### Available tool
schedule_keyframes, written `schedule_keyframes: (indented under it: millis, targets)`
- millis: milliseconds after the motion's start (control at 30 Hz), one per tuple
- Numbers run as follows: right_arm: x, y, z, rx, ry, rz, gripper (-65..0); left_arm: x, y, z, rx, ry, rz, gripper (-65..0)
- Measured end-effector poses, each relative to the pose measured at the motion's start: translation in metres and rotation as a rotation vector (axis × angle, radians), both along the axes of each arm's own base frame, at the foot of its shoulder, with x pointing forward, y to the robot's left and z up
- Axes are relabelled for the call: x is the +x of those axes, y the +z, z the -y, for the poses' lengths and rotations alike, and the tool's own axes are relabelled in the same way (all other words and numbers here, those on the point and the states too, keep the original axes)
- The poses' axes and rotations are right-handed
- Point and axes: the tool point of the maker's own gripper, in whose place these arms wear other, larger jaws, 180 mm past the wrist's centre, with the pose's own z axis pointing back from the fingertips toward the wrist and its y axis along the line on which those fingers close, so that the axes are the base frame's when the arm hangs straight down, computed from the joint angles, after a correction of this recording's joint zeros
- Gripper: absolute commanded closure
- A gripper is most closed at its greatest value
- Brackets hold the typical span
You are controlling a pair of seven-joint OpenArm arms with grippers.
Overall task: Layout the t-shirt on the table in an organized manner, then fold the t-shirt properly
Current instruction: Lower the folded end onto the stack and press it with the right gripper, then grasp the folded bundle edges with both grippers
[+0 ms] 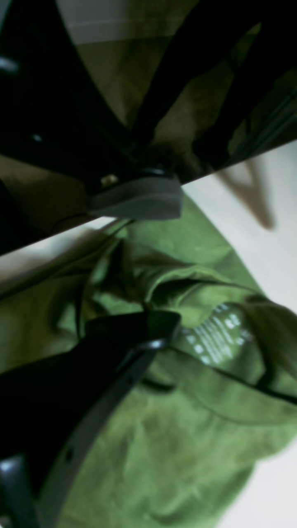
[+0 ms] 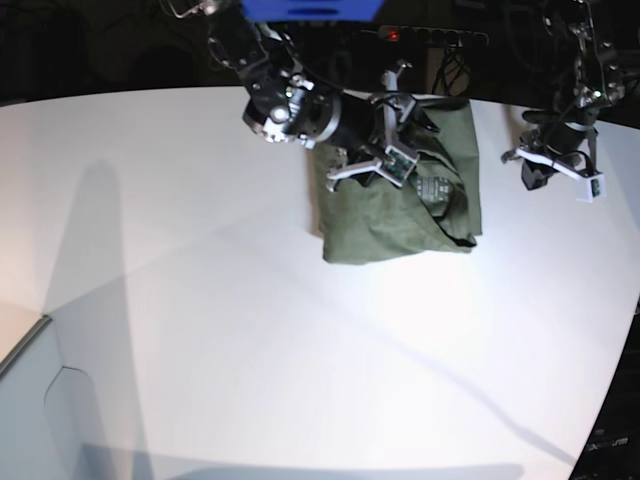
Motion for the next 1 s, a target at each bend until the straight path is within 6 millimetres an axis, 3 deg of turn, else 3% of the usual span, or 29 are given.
schedule_keyframes:
  millis: [267, 367, 467, 600, 633, 800, 1000]
  targets:
    - [0.002, -0.017, 0.002, -0.027, 0.005, -0.037, -35.0, -0.004, -0.002, -0.001, 0.001, 0.004, -0.008, -0.1]
    - [0.007, -0.018, 0.007, -0.03, -0.015, -0.039, -33.5, -0.007, 0.001, -0.014, 0.012, 0.038, -0.004, -0.1]
    - [0.007, -0.018, 0.006, -0.028, -0.012, -0.038, -23.1, -0.006, 0.004, -0.021, 0.022, 0.051, 0.005, -0.1]
    - [0.007, -0.016, 0.003, -0.021, -0.013, -0.038, -1.3, -0.007, 0.002, -0.018, 0.017, 0.048, 0.0, -0.1]
    - [0.008, -0.015, 0.002, -0.021, -0.013, -0.037, 0.0, -0.007, 0.002, -0.019, 0.018, 0.048, 0.0, -0.1]
    - [0.004, -0.008, -0.008, -0.006, 0.012, -0.024, 0.0, -0.007, 0.003, -0.019, 0.018, 0.048, 0.002, -0.1]
    - [-0.024, 0.024, -0.041, 0.056, 0.126, 0.043, 0.0, -0.006, 0.003, -0.019, 0.018, 0.049, 0.002, -0.1]
